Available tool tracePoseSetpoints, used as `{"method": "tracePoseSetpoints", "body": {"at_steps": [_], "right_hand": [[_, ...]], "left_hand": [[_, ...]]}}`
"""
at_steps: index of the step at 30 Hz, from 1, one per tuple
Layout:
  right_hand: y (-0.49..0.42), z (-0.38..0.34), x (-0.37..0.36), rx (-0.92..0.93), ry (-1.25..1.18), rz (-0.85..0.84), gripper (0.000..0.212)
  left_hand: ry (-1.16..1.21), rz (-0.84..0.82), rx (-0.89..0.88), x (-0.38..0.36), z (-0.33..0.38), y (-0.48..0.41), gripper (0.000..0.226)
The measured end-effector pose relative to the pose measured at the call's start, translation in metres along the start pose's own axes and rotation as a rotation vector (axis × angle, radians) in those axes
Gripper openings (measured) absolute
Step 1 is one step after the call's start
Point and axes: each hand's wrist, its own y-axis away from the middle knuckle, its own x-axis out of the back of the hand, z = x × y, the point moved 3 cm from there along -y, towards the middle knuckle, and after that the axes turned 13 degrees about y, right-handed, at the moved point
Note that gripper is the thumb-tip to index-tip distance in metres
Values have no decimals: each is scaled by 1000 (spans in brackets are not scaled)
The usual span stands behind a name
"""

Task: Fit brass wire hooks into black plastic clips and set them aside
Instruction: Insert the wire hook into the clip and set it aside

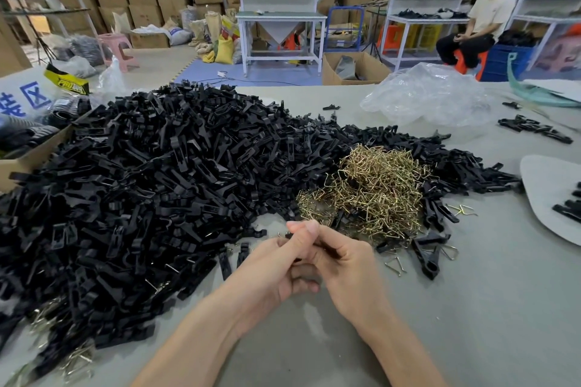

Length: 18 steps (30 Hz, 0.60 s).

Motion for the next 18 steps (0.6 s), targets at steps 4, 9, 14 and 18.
{"method": "tracePoseSetpoints", "body": {"at_steps": [4, 9, 14, 18], "right_hand": [[-1, 2, -3, -30, -1, -58, 48], [-5, 3, -6, -2, 80, -90, 35], [-4, 7, -9, -27, 49, -85, 38], [-1, 5, -6, 2, 82, -51, 38]], "left_hand": [[9, -26, 17, -1, 2, 2, 47], [83, 20, 15, 3, 1, 1, 45], [70, 21, 29, 7, -4, -2, 29], [65, 10, 34, 6, -4, -2, 44]]}}
